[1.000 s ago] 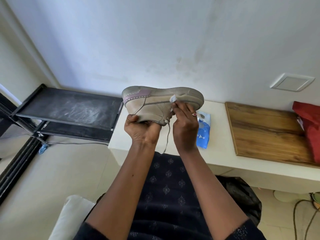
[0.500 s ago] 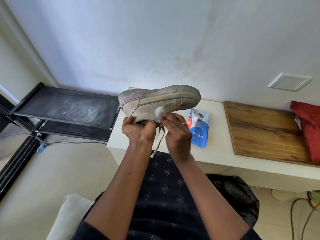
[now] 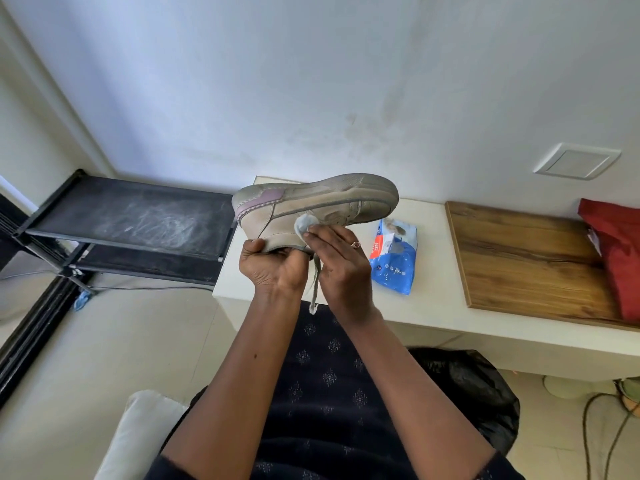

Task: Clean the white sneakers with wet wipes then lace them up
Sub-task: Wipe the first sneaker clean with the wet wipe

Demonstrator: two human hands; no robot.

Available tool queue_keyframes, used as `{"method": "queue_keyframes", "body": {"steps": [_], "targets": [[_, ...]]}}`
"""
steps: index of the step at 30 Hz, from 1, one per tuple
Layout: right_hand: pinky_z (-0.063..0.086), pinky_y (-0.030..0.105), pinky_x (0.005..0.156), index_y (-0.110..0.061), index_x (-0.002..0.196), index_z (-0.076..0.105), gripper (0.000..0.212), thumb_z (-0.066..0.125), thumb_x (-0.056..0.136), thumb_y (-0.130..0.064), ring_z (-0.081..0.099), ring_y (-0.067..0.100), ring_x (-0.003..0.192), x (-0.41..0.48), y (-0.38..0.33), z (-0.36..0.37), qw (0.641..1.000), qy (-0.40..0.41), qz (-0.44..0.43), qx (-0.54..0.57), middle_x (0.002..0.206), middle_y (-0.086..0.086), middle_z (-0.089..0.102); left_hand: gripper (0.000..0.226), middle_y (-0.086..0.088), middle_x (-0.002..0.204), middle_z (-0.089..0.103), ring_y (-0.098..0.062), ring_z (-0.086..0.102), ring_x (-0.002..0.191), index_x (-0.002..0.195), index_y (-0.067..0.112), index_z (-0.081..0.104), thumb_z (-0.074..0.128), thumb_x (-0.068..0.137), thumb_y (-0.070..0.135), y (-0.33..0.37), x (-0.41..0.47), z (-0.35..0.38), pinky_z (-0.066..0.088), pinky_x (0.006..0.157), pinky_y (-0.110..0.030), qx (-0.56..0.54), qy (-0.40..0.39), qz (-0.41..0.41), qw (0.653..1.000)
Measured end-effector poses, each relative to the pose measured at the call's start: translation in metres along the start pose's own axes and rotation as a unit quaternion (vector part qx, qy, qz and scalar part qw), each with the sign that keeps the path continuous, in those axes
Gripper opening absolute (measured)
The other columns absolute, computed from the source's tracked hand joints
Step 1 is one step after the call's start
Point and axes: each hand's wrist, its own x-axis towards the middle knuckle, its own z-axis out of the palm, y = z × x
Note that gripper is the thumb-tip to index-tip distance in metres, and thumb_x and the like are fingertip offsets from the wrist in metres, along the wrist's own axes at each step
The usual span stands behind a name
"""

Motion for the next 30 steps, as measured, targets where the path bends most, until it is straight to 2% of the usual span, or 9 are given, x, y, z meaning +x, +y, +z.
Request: {"method": "queue_keyframes", "body": {"steps": [3,7,9,12,15,18,20,25,30], "targets": [[0.051,0.038,0.086,0.007,0.100,0.068,0.032,0.038,0.093,0.003,0.062,0.032,0.094,0.006,0.017,0.000,0.999,-0.022,-0.022,-0.045,0.103,0.017,0.068,0.043,-0.017,0.082,0.065,-0.032,0.057,0.086,0.088,0.000,0.060,0.036,0.053,0.011,-0.004,-0.001,0.001,0.044,0.086,-0.045,-0.003,0.005,-0.001,1.000],[0.045,0.035,0.086,0.008,0.098,0.068,0.047,0.033,0.068,0.014,0.052,0.026,0.099,0.022,0.042,-0.009,0.995,0.009,0.044,-0.094,0.101,0.017,0.068,0.035,-0.014,0.077,0.067,-0.030,0.059,0.085,0.074,0.004,0.064,0.036,0.053,0.009,-0.005,-0.004,0.001,0.044,0.083,-0.046,-0.017,-0.009,-0.001,1.000],[0.045,0.030,0.081,0.006,0.092,0.070,0.047,0.032,0.065,0.014,0.056,0.026,0.092,0.025,0.051,-0.014,0.988,0.049,0.103,-0.108,0.096,0.016,0.069,0.034,-0.012,0.075,0.068,-0.029,0.062,0.079,0.067,0.004,0.067,0.036,0.054,0.010,-0.002,-0.004,0.000,0.046,0.079,-0.044,-0.017,-0.017,-0.001,1.000],[0.042,0.011,0.073,-0.004,0.096,0.073,0.032,0.052,0.077,0.013,0.065,0.021,0.080,0.022,0.064,-0.023,0.956,0.112,0.263,-0.062,0.094,0.008,0.072,0.035,-0.011,0.073,0.069,-0.028,0.063,0.078,0.059,0.004,0.069,0.035,0.054,0.010,0.002,-0.004,-0.002,0.047,0.079,-0.043,-0.009,-0.031,0.007,0.999],[0.043,0.010,0.080,-0.013,0.112,0.068,0.026,0.057,0.089,-0.006,0.062,0.004,0.091,0.022,0.064,-0.029,0.873,0.157,0.449,0.111,0.105,-0.001,0.070,0.036,-0.013,0.077,0.069,-0.030,0.060,0.086,0.065,0.003,0.070,0.036,0.055,0.010,0.002,-0.002,-0.004,0.044,0.089,-0.047,-0.013,-0.031,0.004,0.999],[0.046,0.039,0.091,-0.015,0.118,0.061,0.029,0.050,0.094,-0.004,0.054,0.018,0.117,0.030,0.061,-0.029,0.702,0.199,0.563,0.388,0.116,-0.001,0.063,0.033,-0.011,0.077,0.068,-0.029,0.064,0.081,0.067,0.005,0.067,0.037,0.056,0.010,-0.004,-0.001,-0.004,0.050,0.087,-0.043,0.001,-0.029,0.008,1.000],[0.046,0.049,0.090,-0.011,0.122,0.057,0.031,0.046,0.094,-0.001,0.049,0.026,0.123,0.031,0.062,-0.029,0.642,0.208,0.584,0.452,0.119,0.004,0.060,0.033,-0.007,0.073,0.068,-0.025,0.067,0.068,0.070,0.008,0.067,0.036,0.062,0.011,-0.006,-0.001,-0.005,0.055,0.075,-0.037,0.069,-0.040,0.029,0.996],[0.049,0.049,0.090,-0.007,0.117,0.060,0.031,0.046,0.093,0.004,0.052,0.026,0.120,0.032,0.059,-0.031,0.653,0.197,0.576,0.451,0.115,0.006,0.062,0.025,0.000,0.056,0.056,-0.015,0.052,0.050,0.069,0.014,0.057,0.038,0.084,0.018,-0.005,0.004,-0.006,0.043,0.051,-0.025,0.375,-0.044,0.105,0.920],[0.050,0.038,0.084,-0.008,0.112,0.064,0.027,0.050,0.091,0.003,0.058,0.021,0.105,0.044,0.056,-0.030,0.721,0.141,0.570,0.367,0.103,0.002,0.066,0.018,-0.008,0.082,0.070,-0.024,0.065,0.076,0.086,0.008,0.067,0.057,0.082,0.023,0.002,0.011,-0.029,0.048,0.071,-0.032,0.586,-0.075,0.075,0.803]]}}
